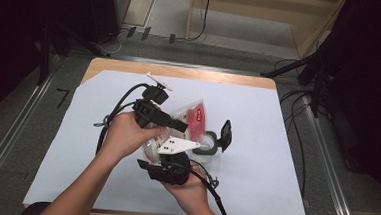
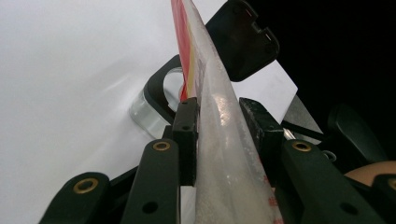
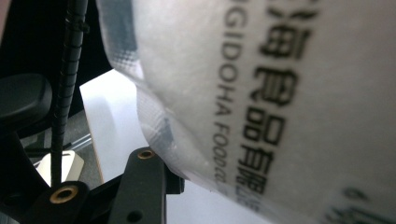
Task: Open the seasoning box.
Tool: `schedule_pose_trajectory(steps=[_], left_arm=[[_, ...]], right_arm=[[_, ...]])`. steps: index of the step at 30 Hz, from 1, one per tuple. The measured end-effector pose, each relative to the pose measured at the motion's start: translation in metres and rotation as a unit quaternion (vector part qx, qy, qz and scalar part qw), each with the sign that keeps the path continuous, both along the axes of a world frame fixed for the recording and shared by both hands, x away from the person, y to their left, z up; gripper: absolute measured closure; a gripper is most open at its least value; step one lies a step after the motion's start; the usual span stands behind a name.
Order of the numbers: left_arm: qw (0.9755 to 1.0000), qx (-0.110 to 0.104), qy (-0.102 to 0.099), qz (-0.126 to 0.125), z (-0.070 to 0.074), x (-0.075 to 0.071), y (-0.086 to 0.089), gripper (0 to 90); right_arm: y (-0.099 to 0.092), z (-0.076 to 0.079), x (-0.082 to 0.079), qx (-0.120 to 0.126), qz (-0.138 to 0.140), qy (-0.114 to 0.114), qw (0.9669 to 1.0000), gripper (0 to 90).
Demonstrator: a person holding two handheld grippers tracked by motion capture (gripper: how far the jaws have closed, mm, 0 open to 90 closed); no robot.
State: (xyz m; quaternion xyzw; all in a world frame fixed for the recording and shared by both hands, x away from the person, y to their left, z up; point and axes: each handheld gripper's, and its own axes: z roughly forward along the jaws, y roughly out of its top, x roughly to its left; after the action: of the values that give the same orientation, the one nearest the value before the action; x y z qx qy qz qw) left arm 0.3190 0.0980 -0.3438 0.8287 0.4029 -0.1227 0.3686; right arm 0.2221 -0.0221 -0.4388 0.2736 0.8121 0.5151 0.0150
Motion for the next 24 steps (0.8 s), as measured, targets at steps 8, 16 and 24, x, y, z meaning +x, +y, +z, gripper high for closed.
schedule_pose_trajectory(steps=[8, 16, 24], left_arm=[[0.9999, 0.008, 0.011, 0.004, 0.003, 0.012, -0.004, 69.8], [1.0000, 0.002, -0.006, -0.003, 0.004, 0.010, -0.010, 69.0], [0.9996, 0.001, -0.028, -0.009, 0.007, 0.003, -0.010, 63.8]], right_arm=[[0.001, 0.006, 0.008, -0.003, -0.006, 0.020, 0.9998, 63.3], [-0.003, 0.005, 0.009, -0.003, -0.015, 0.019, 0.9997, 63.8], [-0.006, 0.006, 0.008, 0.015, -0.018, 0.023, 0.9995, 64.4]])
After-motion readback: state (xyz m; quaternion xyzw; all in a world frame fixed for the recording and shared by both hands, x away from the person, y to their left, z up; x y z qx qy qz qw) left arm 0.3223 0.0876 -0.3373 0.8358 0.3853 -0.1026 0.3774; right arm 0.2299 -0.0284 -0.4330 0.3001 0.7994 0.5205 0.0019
